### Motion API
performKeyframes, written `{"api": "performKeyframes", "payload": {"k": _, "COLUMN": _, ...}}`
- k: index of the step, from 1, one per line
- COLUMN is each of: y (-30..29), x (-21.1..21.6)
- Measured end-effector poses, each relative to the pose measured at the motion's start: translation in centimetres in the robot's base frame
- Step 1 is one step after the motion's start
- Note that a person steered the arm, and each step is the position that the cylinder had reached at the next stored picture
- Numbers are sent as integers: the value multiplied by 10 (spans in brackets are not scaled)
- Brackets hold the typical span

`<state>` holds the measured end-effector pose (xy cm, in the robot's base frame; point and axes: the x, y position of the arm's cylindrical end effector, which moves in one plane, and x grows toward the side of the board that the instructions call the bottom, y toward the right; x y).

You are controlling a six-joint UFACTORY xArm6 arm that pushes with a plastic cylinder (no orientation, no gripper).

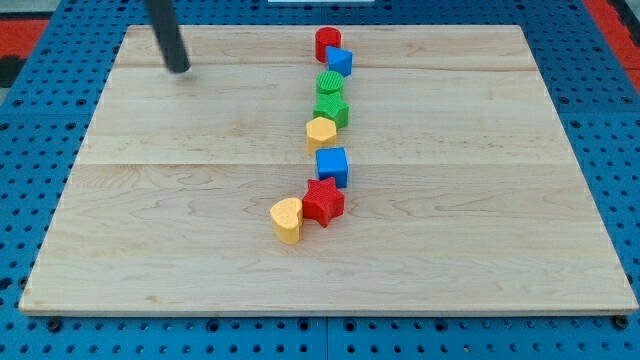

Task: Move the blue triangle to the right of the red circle

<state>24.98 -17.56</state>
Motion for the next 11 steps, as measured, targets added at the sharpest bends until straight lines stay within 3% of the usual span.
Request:
{"api": "performKeyframes", "payload": {"k": 1, "y": 30, "x": -43}}
{"api": "performKeyframes", "payload": {"k": 2, "y": 78, "x": -31}}
{"api": "performKeyframes", "payload": {"k": 4, "y": 118, "x": 10}}
{"api": "performKeyframes", "payload": {"k": 6, "y": 159, "x": 13}}
{"api": "performKeyframes", "payload": {"k": 11, "y": 182, "x": 31}}
